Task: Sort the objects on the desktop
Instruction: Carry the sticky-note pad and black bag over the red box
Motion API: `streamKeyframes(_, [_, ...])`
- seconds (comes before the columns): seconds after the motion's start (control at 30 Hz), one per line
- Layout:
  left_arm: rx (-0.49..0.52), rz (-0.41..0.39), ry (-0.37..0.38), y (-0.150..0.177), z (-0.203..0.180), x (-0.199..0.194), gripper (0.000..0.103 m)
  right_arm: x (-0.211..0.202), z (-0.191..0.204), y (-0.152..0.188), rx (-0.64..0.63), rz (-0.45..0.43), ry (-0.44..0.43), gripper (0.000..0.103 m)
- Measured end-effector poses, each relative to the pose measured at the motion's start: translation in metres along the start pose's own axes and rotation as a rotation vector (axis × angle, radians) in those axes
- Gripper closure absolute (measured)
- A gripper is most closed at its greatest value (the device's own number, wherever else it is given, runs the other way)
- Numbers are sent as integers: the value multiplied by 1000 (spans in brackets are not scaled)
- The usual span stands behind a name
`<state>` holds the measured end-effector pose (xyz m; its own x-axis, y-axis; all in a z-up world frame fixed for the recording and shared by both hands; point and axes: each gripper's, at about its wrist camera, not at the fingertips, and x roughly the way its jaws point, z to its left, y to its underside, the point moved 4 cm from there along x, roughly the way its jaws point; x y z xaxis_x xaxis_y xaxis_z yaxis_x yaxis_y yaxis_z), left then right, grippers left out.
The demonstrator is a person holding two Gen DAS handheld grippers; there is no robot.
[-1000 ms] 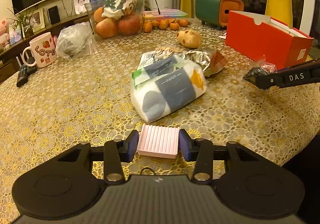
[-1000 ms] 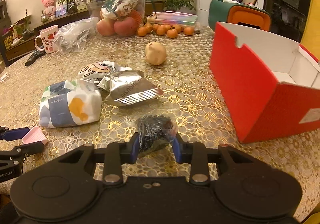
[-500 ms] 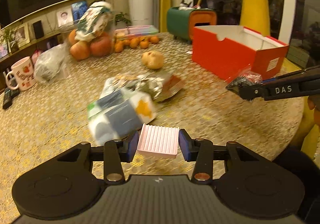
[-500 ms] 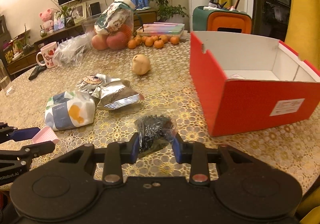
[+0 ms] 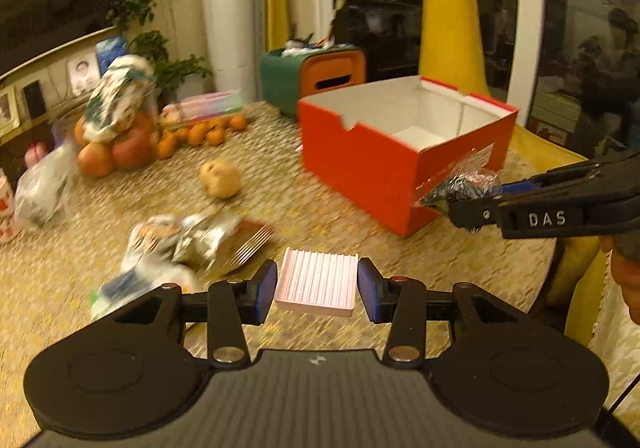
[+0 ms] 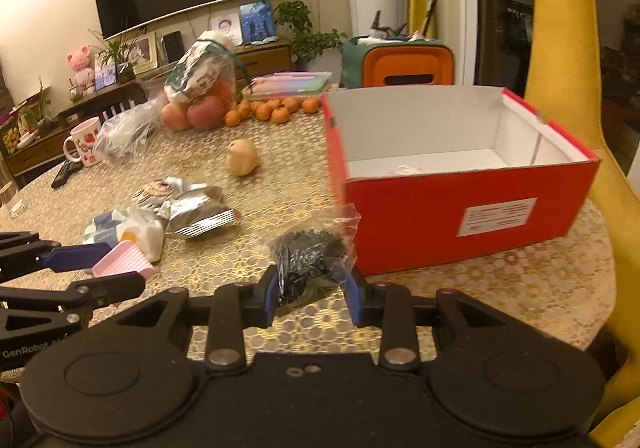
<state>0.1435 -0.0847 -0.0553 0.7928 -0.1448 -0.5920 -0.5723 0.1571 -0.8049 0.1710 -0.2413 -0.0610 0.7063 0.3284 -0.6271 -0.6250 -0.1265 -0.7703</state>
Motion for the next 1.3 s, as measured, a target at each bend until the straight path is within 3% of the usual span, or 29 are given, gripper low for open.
streamKeyframes(0.47, [91, -75, 68, -73, -57, 26, 61, -21, -60, -26, 19, -59, 62, 71])
streamKeyframes(0.93, [127, -57, 119, -126, -85, 72, 61, -9, -113, -69, 28, -89, 95, 71])
streamKeyframes(1.3, [148, 17, 112, -157, -97, 130, 61, 33, -142, -97, 7, -27, 115, 71])
